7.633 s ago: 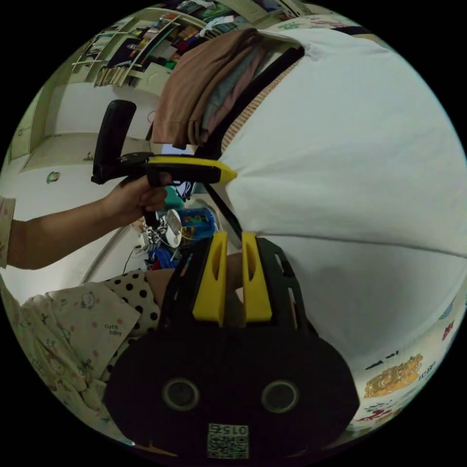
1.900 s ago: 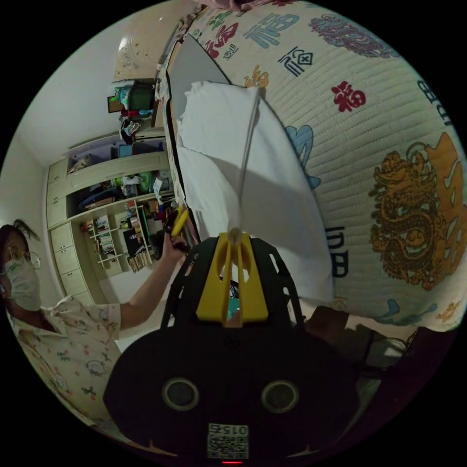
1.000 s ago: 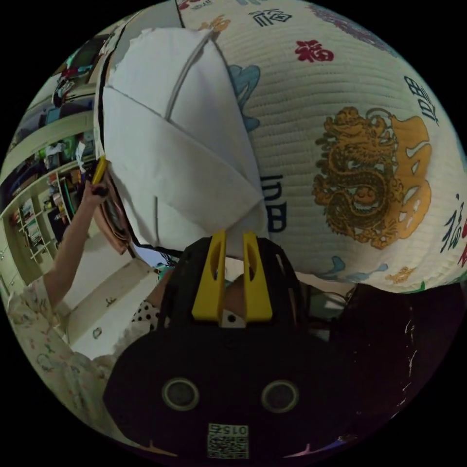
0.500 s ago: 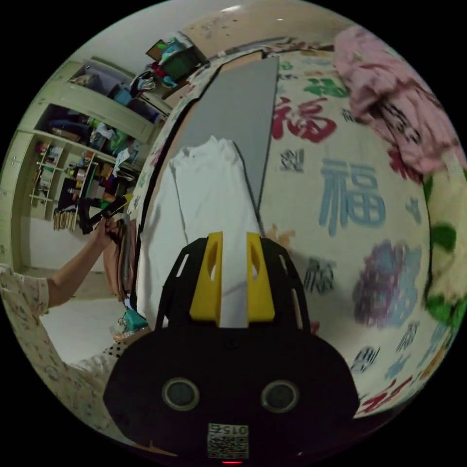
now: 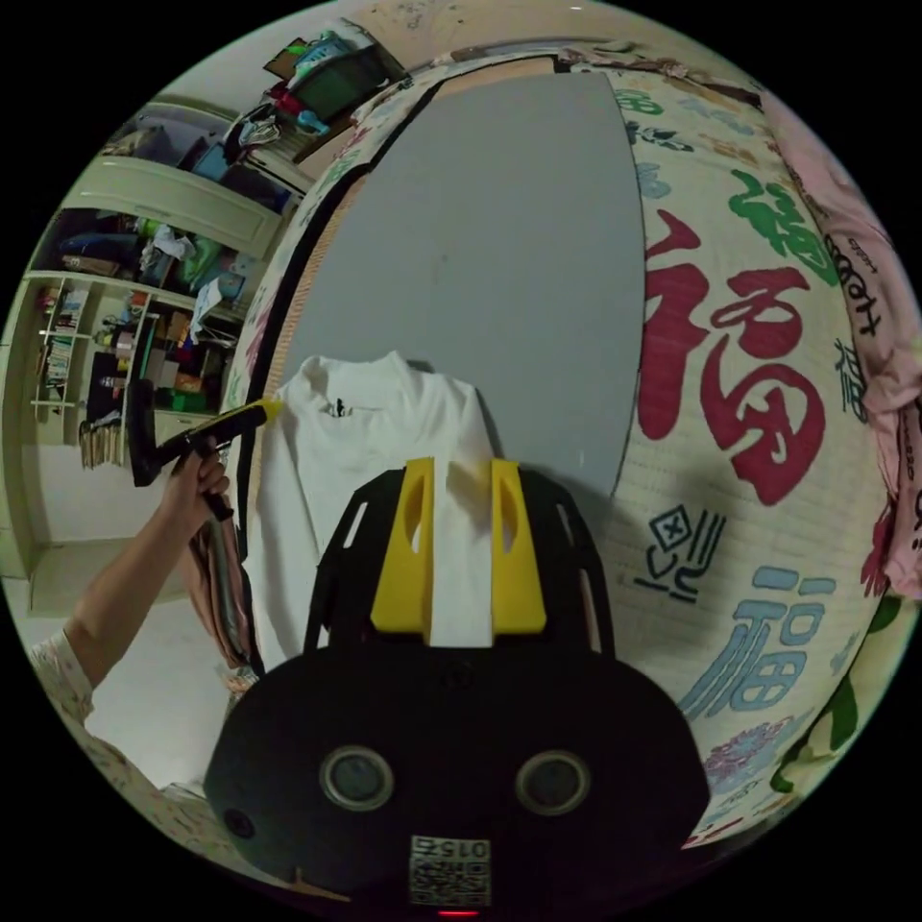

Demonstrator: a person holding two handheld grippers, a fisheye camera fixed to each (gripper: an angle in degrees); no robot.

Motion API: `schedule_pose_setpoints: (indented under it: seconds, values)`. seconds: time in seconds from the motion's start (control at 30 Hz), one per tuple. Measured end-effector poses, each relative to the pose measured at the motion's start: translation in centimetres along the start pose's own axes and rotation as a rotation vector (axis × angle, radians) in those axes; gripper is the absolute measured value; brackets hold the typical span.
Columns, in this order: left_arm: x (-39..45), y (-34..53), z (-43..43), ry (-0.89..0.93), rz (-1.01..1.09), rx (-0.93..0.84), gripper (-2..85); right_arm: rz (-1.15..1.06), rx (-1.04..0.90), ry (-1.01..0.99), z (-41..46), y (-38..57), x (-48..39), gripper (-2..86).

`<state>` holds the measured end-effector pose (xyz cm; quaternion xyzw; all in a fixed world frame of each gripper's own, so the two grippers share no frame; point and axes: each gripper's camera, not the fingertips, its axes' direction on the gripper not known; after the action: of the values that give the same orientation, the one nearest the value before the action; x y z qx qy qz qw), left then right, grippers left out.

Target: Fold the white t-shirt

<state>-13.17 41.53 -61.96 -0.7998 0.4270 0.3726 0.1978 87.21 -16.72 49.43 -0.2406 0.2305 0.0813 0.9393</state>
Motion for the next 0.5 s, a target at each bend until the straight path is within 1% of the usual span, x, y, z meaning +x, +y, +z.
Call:
schedule_pose_setpoints:
  seconds: [0.03, 0.1, 0.17, 0.23, 0.3, 0.37, 0.43, 0.5]
  values:
    - [-0.5, -0.7, 0.1, -0.004, 0.026, -0.008, 1.6, -0.001, -0.009, 0.009, 0.3, -0.2, 0.0, 7.8]
    - [-1.3, -1.6, -0.2, -0.017, 0.042, -0.007, 0.4, -0.012, -0.030, 0.022, 1.4, -0.8, 0.0, 5.5]
    - [-2.6, -2.5, -0.4, -0.011, 0.025, -0.003, -0.2, -0.023, -0.050, 0.013, 2.2, -1.1, 0.3, 2.6]
    - [-4.1, -3.6, -1.0, -0.009, -0.015, 0.009, -0.5, -0.013, -0.060, 0.006, 2.5, -1.3, 0.6, 1.6]
    - [-4.4, -4.1, -1.5, -0.014, -0.020, 0.017, -0.6, 0.006, -0.035, 0.046, 2.2, -0.8, 0.3, 0.9]
    - [-4.2, -4.2, -2.4, -0.020, -0.001, 0.033, -0.6, -0.026, -0.003, 0.055, 1.5, 0.4, -0.2, 0.6]
    - [-3.8, -3.8, -4.7, 0.006, 0.048, 0.085, -0.7, -0.053, 0.043, 0.021, 0.3, 2.0, -0.6, 0.5]
    - [-3.4, -2.9, -7.4, 0.043, 0.089, 0.126, -0.7, -0.097, 0.105, -0.067, -2.1, 5.2, -1.1, 0.4]
